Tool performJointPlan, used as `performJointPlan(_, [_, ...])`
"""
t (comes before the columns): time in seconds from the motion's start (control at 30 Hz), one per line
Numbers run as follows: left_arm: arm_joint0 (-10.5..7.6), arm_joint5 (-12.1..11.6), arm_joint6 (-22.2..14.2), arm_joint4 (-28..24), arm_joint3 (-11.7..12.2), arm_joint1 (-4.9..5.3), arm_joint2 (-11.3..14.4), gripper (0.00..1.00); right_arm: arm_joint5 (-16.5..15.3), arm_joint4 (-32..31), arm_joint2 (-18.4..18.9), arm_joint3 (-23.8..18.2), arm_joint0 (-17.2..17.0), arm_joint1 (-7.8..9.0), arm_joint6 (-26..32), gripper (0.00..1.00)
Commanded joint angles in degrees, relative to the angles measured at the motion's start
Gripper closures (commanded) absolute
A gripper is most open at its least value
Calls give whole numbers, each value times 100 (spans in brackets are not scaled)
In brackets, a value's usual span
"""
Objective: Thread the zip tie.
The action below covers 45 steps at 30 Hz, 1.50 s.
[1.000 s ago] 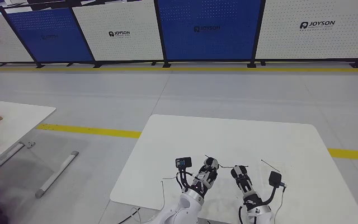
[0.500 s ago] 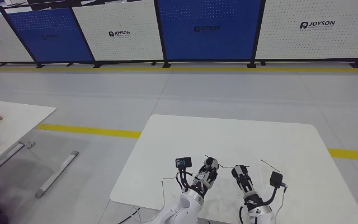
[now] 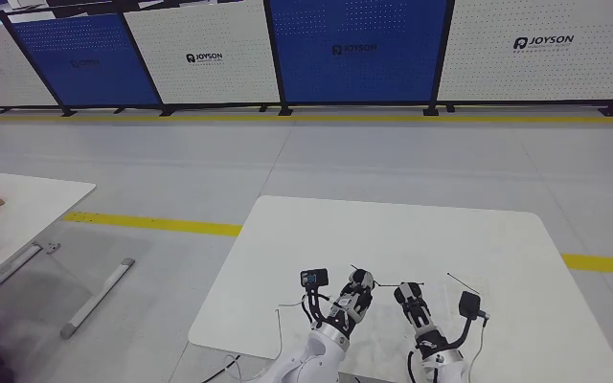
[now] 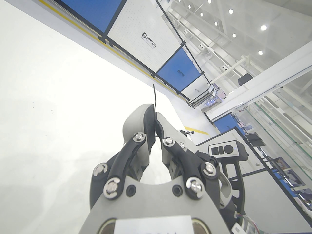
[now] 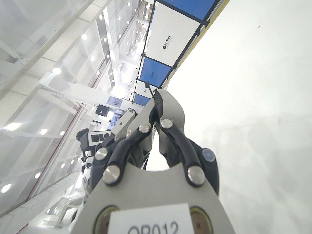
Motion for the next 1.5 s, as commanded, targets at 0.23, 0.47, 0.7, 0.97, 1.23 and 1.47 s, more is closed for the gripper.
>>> performJointPlan(0.23, [0,0,0,0,0,0,0,100,-46,5,-14,14,7,-21,14,100])
performJointPlan(0.47, [0,0,0,0,0,0,0,100,-145,90,38,34,-22,-24,38,100])
performJointPlan(0.7, [0,0,0,0,0,0,0,100,-145,90,38,34,-22,-24,38,100])
performJointPlan(0.97, [0,0,0,0,0,0,0,100,-86,159,47,36,-22,-41,-30,100])
performJointPlan(1.23, [0,0,0,0,0,0,0,100,-131,208,55,39,-37,-61,-69,100])
performJointPlan(1.47, [0,0,0,0,0,0,0,100,-230,178,70,-15,-121,-68,-112,100])
